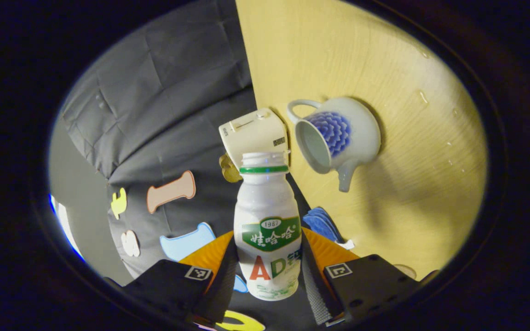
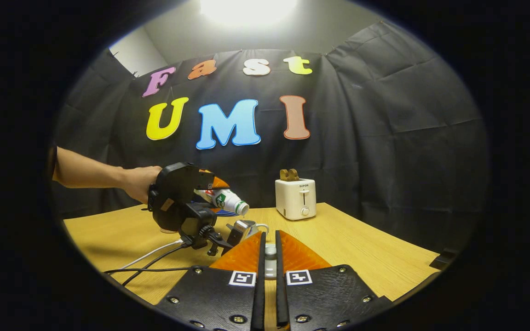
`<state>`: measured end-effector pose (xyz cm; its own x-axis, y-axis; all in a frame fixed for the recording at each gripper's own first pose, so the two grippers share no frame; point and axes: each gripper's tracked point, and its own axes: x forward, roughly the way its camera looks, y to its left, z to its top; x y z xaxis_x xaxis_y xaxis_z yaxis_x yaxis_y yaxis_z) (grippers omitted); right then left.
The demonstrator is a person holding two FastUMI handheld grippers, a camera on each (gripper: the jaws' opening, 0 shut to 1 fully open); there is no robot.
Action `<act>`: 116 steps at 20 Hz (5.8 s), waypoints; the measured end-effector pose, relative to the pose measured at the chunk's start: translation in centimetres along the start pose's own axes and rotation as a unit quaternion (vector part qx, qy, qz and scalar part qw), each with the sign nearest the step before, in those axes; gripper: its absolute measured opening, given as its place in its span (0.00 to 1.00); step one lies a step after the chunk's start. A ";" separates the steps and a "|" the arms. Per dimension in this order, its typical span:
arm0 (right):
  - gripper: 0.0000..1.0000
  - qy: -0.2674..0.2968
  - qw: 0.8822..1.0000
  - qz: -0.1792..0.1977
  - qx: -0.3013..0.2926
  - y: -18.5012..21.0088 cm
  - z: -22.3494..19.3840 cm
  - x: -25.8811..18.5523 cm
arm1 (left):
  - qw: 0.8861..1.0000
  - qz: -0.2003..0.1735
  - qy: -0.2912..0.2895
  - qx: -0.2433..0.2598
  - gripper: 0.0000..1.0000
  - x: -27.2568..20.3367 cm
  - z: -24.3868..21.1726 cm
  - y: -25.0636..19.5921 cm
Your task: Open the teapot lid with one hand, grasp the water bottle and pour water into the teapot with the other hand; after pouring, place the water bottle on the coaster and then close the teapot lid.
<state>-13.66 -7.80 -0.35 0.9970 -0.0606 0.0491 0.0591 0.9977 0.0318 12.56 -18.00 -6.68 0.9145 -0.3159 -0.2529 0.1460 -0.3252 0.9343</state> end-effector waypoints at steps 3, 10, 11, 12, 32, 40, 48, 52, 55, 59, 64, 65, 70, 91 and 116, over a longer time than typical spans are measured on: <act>0.10 -0.002 1.000 -0.005 -0.006 -0.1 0.4 -0.1 | 0.999 -0.008 -0.010 -0.034 0.78 0.0 0.6 -1.2; 0.10 -0.006 1.000 -0.008 -0.019 0.0 1.4 0.4 | 0.982 0.004 -0.025 -0.189 0.75 -0.4 0.8 -2.2; 0.10 -0.004 1.000 -0.006 -0.020 0.2 1.5 0.5 | 0.975 0.006 -0.029 -0.220 0.75 -0.5 0.8 -2.1; 0.10 -0.004 1.000 -0.006 -0.024 0.1 1.6 0.7 | 0.967 0.013 -0.031 -0.252 0.75 -0.7 0.8 -1.9; 0.10 0.029 0.998 0.058 -0.005 6.3 0.9 20.2 | 0.605 0.109 -0.021 -0.788 0.77 -8.4 -16.1 -2.0; 0.10 0.063 0.996 0.064 -0.002 7.2 -2.4 23.5 | 0.587 0.123 0.004 -0.800 0.80 -8.9 -18.5 -3.0; 0.10 0.081 0.994 0.073 0.006 7.3 -4.1 23.3 | 0.587 0.113 0.021 -0.802 0.75 -8.2 -18.7 -4.5; 0.10 0.097 0.992 0.075 0.005 7.1 -5.5 23.1 | 0.586 0.112 0.026 -0.802 0.75 -8.1 -19.1 -4.9; 0.10 0.093 0.993 0.069 -0.011 7.2 -5.5 22.9 | 0.586 0.113 0.028 -0.802 0.75 -8.1 -19.3 -4.9; 0.12 0.088 0.993 0.066 -0.038 7.3 -5.5 22.7 | 0.584 0.116 0.037 -0.802 0.70 -7.9 -20.0 -5.5; 0.57 0.050 0.996 0.046 -0.055 6.8 -2.3 21.3 | 0.567 0.120 0.055 -0.813 0.80 -7.9 -22.0 -6.8; 0.57 0.041 0.997 0.044 -0.057 6.8 -1.7 21.1 | 0.559 0.114 0.062 -0.819 0.80 -7.9 -22.6 -7.3; 0.57 0.017 0.997 0.056 -0.046 7.5 -0.1 20.6 | 0.522 0.100 0.070 -0.844 0.76 -6.4 -24.3 -9.2; 0.56 0.022 0.996 0.081 -0.033 8.7 -0.6 20.5 | 0.594 0.099 0.103 -0.792 1.00 -5.3 -22.1 -10.4; 0.94 0.058 0.995 0.075 -0.029 16.1 -4.6 6.4 | 0.567 0.150 0.102 -0.803 1.00 -23.8 -9.6 -7.9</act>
<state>-6.09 7.99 -4.13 0.9938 0.0887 -0.0669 -0.0905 0.9956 -0.0246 -6.76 0.62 -5.64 0.9898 0.0209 -0.1407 -0.0221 0.9997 -0.0075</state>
